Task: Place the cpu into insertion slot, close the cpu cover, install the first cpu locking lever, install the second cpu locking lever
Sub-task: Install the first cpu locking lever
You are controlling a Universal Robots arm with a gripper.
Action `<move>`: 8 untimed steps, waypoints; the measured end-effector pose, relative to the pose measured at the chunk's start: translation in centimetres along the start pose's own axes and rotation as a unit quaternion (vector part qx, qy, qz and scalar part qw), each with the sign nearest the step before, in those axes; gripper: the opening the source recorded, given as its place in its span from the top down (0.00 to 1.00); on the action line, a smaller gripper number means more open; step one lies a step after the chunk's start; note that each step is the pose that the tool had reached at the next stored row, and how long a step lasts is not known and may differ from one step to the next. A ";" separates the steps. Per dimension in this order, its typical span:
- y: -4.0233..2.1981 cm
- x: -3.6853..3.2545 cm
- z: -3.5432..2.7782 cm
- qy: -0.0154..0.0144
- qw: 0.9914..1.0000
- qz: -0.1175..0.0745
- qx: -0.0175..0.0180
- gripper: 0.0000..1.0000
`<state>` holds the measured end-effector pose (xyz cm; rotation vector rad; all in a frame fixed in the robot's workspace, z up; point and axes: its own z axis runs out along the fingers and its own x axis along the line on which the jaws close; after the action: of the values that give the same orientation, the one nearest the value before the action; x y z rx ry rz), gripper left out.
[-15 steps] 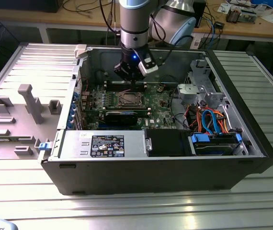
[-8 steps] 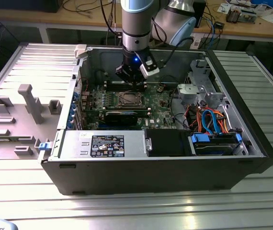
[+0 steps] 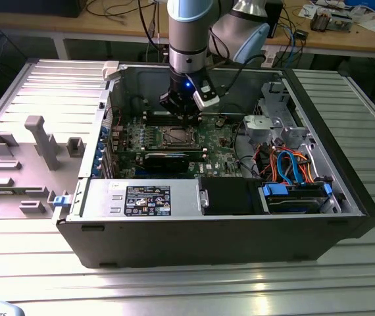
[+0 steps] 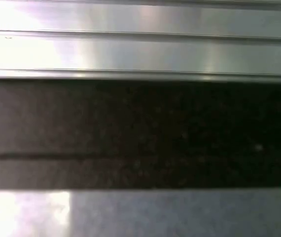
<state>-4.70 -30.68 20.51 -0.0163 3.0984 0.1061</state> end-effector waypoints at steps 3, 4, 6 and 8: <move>0.00 -0.01 0.01 0.000 1.000 0.000 0.000 0.89; 0.00 -0.01 0.01 0.000 1.000 0.000 0.000 0.89; 0.01 -0.01 -0.01 0.000 1.000 0.000 0.000 0.89; 0.01 -0.02 -0.08 0.000 1.000 0.000 0.000 0.89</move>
<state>-4.69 -30.67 20.59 -0.0163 3.0982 0.1067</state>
